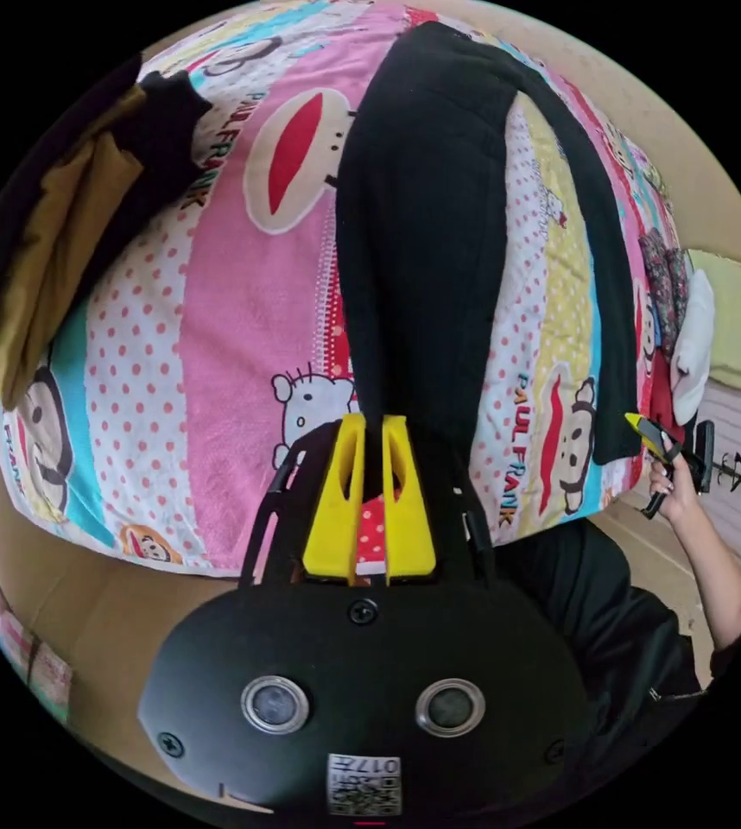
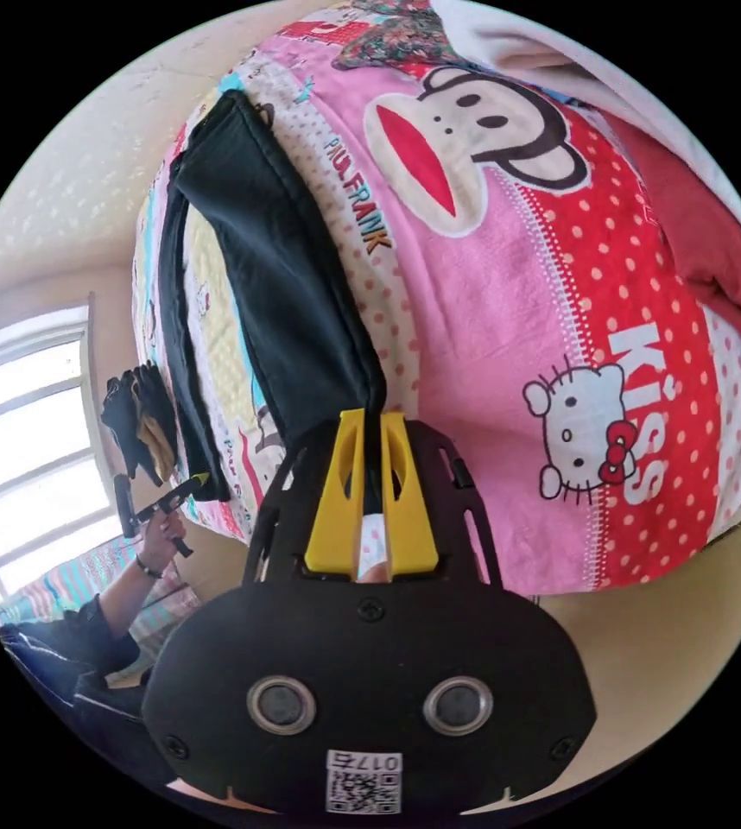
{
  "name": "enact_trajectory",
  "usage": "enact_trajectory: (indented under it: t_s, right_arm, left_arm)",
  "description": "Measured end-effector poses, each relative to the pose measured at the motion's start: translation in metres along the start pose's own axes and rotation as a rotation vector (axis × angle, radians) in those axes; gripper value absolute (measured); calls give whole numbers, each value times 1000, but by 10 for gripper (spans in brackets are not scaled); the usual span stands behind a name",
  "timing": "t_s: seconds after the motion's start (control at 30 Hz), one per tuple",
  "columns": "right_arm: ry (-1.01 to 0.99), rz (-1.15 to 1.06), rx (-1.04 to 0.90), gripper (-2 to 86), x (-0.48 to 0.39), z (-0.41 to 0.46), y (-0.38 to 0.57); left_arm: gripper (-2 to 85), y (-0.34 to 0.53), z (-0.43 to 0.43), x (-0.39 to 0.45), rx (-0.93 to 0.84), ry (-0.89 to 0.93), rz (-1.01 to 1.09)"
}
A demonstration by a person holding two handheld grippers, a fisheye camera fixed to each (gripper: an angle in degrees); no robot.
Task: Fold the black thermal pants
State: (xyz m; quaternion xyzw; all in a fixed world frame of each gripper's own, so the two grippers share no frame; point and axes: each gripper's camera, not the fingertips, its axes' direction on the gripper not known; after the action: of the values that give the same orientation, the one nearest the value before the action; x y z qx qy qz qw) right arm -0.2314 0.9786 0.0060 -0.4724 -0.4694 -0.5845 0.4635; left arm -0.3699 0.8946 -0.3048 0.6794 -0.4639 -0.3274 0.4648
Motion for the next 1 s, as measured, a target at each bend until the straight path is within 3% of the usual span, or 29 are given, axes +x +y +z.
enact_trajectory:
  t_s: [0.13,0.33,0.43,0.5,0.6,0.83,1.0]
  right_arm:
    - [25,-44,76,38,13,-44,-15]
    - [-239,-3,50,47,80,-50,-60]
    - [-110,-182,82,55,65,-71,-70]
    - [96,-393,100,64,30,-80,-65]
    - [232,-700,112,78,-30,-66,-51]
    - [49,-1120,-169,90,-137,59,-43]
    - [213,-1304,-326,89,-163,158,-35]
  left_arm:
    - [45,55,-82,10,124,-34,120]
    - [85,116,-118,-52,143,43,-92]
    - [83,149,-139,-83,132,116,-119]
    - [81,167,-152,-94,123,143,-100]
    - [79,191,-178,-106,142,156,-88]
    - [69,207,-239,-108,213,218,-124]
    - [44,210,-258,-111,177,222,-198]
